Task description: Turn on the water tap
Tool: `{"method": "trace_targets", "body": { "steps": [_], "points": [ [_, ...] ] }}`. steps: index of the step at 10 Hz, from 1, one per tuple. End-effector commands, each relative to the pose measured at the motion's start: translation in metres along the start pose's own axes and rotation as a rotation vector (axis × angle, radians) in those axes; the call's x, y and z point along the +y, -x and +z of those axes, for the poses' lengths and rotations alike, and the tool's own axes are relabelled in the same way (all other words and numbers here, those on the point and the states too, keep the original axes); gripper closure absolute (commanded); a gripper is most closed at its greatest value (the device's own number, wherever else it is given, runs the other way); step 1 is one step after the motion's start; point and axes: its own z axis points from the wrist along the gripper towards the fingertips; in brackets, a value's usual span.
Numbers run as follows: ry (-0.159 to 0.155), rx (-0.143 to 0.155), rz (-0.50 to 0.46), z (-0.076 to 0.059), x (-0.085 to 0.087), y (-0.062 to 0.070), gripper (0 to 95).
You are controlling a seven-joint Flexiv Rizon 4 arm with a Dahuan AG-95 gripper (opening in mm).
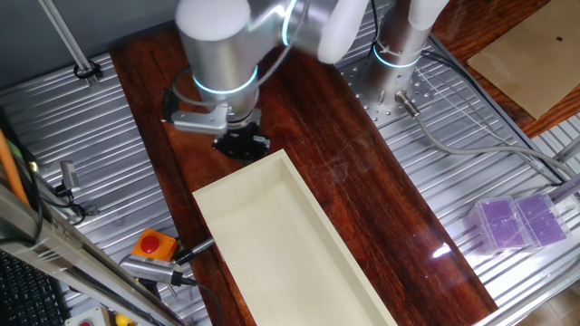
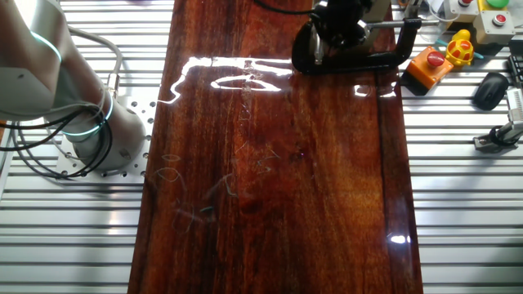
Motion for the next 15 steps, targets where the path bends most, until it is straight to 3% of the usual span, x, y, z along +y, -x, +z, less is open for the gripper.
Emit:
{"method": "trace_targets", "body": {
  "steps": [1,4,7,10,11,13,14,15],
  "points": [
    [-0.026,0.015,0.135,-0.001,0.001,-0.002,95.0],
    [-0.023,0.014,0.334,-0.001,0.001,-0.002,95.0],
    [-0.017,0.002,0.341,0.0,-0.001,-0.005,95.0],
    [-0.001,-0.015,0.225,0.015,-0.05,-0.062,95.0],
    [-0.003,-0.015,0.221,0.016,-0.055,-0.073,95.0],
    [-0.006,-0.011,0.259,0.016,-0.054,-0.075,95.0],
    [-0.016,-0.026,0.285,0.016,-0.054,-0.075,95.0],
    [-0.02,-0.024,0.349,0.016,-0.054,-0.075,95.0]
  ]
}}
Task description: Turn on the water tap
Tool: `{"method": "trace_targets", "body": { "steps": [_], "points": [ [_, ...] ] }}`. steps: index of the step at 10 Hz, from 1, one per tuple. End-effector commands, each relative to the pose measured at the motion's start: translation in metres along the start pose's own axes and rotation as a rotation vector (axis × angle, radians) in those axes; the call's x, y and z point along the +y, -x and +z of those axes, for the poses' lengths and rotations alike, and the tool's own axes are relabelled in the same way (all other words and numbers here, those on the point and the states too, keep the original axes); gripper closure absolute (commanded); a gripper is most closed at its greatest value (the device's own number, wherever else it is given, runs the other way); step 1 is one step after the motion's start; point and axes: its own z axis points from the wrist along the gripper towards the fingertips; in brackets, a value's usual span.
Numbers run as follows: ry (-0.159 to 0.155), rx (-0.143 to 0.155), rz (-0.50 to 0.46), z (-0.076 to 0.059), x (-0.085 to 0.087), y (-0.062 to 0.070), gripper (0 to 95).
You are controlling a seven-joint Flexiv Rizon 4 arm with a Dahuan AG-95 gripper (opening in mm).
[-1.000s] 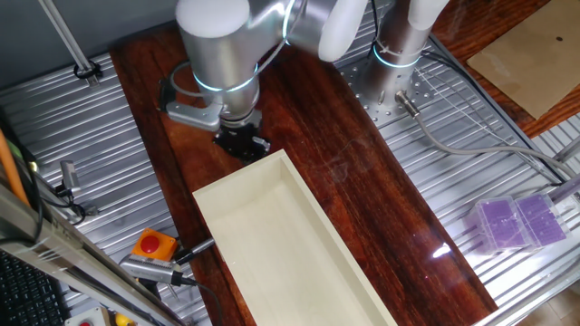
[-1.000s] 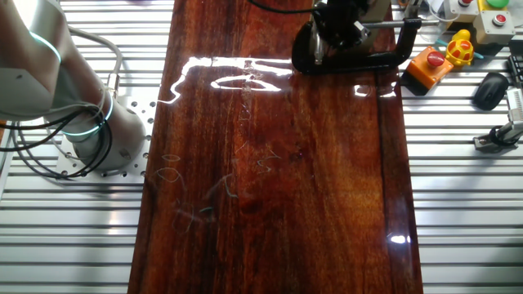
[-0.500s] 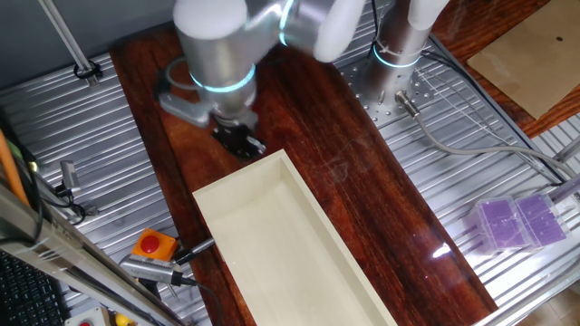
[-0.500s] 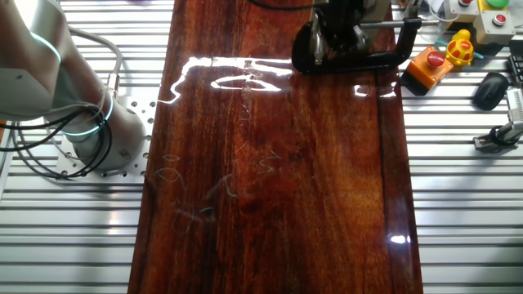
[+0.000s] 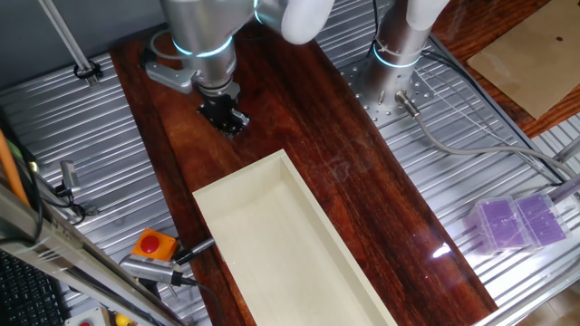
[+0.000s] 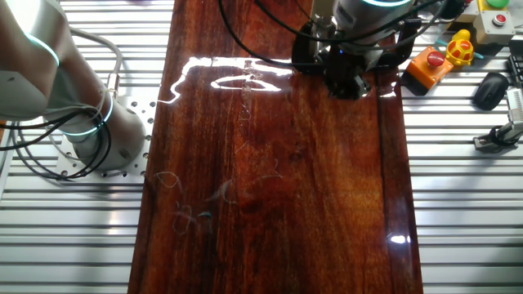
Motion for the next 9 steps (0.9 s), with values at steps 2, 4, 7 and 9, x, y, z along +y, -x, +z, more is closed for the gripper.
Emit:
{"method": "trace_targets", "body": {
  "steps": [2,4,7,9],
  "points": [
    [-0.024,0.003,0.145,0.0,-0.001,0.0,95.0],
    [-0.023,0.004,0.142,0.005,-0.017,-0.011,95.0],
    [-0.016,0.0,0.068,0.013,-0.06,-0.047,95.0],
    [-0.016,0.002,0.028,0.011,-0.063,-0.053,95.0]
  ]
}}
